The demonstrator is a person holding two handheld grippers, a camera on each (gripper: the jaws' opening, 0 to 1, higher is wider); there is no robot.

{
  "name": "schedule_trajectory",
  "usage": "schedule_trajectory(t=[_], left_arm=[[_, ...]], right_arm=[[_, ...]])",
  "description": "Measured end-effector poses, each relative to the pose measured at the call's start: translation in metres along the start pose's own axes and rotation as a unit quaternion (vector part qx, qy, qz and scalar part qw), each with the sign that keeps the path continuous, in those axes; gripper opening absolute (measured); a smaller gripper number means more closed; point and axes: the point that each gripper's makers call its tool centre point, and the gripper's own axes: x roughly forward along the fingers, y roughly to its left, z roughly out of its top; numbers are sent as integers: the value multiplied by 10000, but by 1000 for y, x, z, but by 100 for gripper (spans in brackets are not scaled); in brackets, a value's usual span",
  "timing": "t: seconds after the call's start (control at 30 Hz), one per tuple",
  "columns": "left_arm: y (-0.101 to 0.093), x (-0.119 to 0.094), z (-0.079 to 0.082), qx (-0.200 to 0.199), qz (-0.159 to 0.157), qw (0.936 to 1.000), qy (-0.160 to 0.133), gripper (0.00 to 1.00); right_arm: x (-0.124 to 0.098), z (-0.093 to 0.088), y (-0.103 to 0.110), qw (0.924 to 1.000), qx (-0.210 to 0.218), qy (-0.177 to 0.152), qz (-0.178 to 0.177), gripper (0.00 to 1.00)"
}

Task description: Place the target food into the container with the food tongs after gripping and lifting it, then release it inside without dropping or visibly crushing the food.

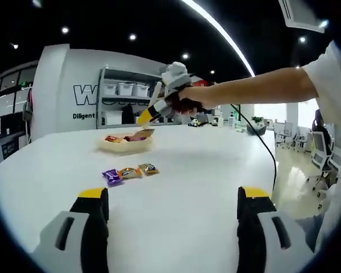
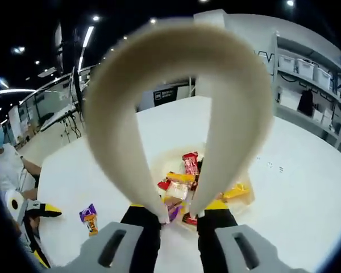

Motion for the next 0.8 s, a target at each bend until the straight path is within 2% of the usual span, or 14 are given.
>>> schedule_trajectory(t=[0.1,0.37,0.53,0.8], left_arm=[[0,-1,3,-15,-13,10000,-79,92],[1,0,2,-32,-24,10000,-56,92],[1,0,2,-39,-33,10000,-41,91],[-1,1,0,8,-59,10000,7,90]], right_arm=[[6,-4,0,10000,83,26,15,16],[16,-6,6,9999,118,38,107,17],[8,-6,17,9994,268,-10,240,17],[-5,-25,41,9979,193,156,593,18]])
